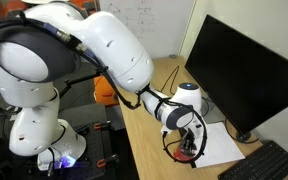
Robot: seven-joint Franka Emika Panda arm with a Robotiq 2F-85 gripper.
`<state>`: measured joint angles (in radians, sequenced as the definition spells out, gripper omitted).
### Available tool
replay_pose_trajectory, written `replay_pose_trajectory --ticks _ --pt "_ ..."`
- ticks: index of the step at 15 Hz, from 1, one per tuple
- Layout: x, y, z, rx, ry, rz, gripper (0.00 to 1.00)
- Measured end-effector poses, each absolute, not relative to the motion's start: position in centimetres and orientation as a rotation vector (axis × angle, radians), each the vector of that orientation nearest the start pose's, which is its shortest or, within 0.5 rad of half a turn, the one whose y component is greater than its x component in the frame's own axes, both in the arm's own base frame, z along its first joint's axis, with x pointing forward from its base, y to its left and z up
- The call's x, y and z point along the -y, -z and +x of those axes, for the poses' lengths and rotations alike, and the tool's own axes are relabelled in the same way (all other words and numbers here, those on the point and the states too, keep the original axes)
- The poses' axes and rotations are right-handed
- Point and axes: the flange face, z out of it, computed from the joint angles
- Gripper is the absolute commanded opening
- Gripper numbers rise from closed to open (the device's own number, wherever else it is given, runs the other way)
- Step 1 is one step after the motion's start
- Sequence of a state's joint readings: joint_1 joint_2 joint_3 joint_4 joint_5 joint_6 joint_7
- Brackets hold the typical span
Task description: Remove the marker from the red thermos
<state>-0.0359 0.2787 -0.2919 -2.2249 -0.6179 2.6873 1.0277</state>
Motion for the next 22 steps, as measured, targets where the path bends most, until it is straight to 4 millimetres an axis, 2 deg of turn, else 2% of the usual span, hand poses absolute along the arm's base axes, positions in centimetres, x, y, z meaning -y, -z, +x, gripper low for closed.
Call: replay_pose_trajectory --ticks 1,2,3,4,6,7,9,14,18,22 --pt "16.3 -26.5 54.1 -1.332 0.505 -3.152 0.48" --pt "16.4 -26.3 54.2 -1.332 0.501 -3.157 0.41" --pt "16.4 -26.0 54.3 -1.332 0.498 -3.162 0.23" --pt "16.4 -25.8 54.4 -1.331 0.495 -3.166 0.19" --pt "16.5 -25.5 54.6 -1.330 0.492 -3.174 0.03" --pt "16.6 -25.4 54.7 -1.330 0.492 -3.177 0.00" --pt "16.6 -25.4 54.8 -1.328 0.498 -3.181 0.05" --pt "16.9 -26.6 54.9 -1.297 0.563 -3.225 0.05" --pt "17.5 -31.0 54.4 -1.317 0.722 -3.194 0.05" --pt "17.2 -36.0 52.4 -1.377 0.886 -3.080 0.05"
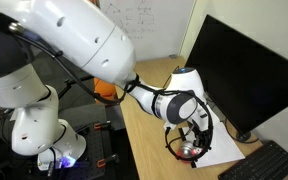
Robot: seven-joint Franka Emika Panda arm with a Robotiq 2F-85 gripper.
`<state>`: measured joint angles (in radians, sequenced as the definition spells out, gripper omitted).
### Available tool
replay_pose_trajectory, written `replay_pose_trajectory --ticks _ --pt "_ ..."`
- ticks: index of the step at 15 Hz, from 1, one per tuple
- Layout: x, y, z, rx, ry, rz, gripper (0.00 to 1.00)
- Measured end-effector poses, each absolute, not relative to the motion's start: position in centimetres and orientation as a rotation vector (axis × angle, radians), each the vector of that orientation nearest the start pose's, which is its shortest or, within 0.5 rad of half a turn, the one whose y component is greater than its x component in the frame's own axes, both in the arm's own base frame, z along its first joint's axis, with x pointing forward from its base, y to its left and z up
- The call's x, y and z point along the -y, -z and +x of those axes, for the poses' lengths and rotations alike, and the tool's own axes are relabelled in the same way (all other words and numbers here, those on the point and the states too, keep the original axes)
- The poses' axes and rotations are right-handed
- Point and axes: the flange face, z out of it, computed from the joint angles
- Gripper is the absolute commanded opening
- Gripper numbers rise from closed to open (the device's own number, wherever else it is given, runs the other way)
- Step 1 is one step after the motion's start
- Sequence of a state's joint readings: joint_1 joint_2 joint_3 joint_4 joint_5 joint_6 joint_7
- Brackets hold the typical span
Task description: Remove the marker from the red thermos
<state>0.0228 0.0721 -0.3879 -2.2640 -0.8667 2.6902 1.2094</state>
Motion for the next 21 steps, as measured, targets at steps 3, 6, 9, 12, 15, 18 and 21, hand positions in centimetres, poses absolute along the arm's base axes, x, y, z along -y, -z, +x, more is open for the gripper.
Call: replay_pose_trajectory --ticks 3,6,9,12,15,18,21 --pt "15.7 -38.2 50.1 -1.351 0.935 -2.990 0.05" --pt "12.1 -37.7 48.3 -1.198 0.865 -2.999 0.05" --pt "5.9 -35.8 48.2 -0.932 0.705 -3.064 0.05" --pt "-0.5 -34.4 48.6 -0.692 0.518 -3.125 0.05" --pt "-5.2 -33.5 49.5 -0.519 0.278 -3.165 0.05" --pt "-6.7 -32.1 51.1 -0.383 0.033 -3.188 0.05" --pt "-6.9 -29.5 52.4 -0.256 -0.210 -3.197 0.05"
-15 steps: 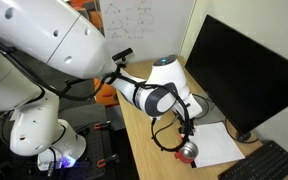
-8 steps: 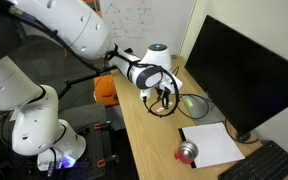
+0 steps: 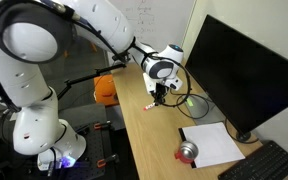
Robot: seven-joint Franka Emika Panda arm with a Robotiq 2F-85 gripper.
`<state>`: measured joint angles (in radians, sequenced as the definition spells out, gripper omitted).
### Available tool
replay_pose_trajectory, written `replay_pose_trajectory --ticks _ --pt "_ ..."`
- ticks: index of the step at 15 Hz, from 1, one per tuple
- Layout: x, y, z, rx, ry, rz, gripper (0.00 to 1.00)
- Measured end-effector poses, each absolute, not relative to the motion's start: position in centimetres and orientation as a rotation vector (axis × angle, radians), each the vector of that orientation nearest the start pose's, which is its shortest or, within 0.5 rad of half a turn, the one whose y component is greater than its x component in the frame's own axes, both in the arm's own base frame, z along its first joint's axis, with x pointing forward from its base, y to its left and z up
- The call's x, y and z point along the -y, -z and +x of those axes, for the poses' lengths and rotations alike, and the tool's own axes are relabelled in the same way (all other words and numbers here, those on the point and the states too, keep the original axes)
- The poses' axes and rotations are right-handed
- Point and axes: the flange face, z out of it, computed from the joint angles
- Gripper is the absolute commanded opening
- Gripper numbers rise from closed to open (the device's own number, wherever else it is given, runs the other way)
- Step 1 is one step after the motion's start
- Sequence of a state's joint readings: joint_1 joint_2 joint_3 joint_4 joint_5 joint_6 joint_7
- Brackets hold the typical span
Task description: Remove the marker from the red thermos
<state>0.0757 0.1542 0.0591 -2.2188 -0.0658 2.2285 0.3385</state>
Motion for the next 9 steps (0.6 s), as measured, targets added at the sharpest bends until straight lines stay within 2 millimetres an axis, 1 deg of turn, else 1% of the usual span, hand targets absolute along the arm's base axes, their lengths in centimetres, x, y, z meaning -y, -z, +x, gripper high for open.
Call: replay_pose_trajectory --ticks 5,6,7,8,9 --pt "-7.2 -23.2 53.3 -0.056 -0.624 -3.158 0.05" --pt "-7.3 -22.3 53.5 -0.015 -0.692 -3.145 0.20" --pt "-7.6 -21.6 53.8 0.021 -0.734 -3.133 0.45" --pt "-7.8 -21.2 54.2 0.051 -0.750 -3.127 0.47" --pt "-8.0 -21.1 54.6 0.067 -0.748 -3.128 0.52"
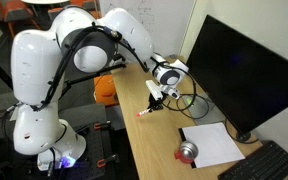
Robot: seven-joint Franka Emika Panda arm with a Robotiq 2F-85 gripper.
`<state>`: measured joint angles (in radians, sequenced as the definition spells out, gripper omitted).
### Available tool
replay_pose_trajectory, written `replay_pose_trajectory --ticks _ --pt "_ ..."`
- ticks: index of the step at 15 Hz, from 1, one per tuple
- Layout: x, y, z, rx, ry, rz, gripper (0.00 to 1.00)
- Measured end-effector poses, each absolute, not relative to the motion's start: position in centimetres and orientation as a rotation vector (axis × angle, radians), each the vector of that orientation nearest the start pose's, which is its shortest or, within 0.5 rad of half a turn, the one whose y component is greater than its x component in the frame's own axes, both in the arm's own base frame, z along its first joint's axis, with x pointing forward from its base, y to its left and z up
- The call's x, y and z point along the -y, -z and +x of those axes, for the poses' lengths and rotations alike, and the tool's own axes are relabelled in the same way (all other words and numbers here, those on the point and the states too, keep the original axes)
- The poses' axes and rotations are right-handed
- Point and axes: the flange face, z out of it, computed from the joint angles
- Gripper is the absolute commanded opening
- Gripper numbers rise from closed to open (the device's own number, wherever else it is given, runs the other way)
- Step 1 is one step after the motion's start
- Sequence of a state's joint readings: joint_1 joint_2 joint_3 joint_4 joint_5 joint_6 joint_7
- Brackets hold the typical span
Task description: Remove the marker from the red thermos
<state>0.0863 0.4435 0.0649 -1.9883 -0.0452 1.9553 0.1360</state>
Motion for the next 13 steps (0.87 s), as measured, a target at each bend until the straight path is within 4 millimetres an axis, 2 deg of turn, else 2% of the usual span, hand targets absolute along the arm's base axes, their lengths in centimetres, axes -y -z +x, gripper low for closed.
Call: replay_pose_trajectory --ticks 3,6,9,13 --pt "-8.5 -21.7 55.8 0.103 -0.688 -3.153 0.77" --pt "-8.8 -24.0 57.0 0.153 -0.519 -3.204 0.99" --pt "-8.7 -27.9 57.1 0.167 -0.369 -3.232 1.00" --pt "-8.1 -32.3 55.0 0.170 -0.270 -3.253 1.00"
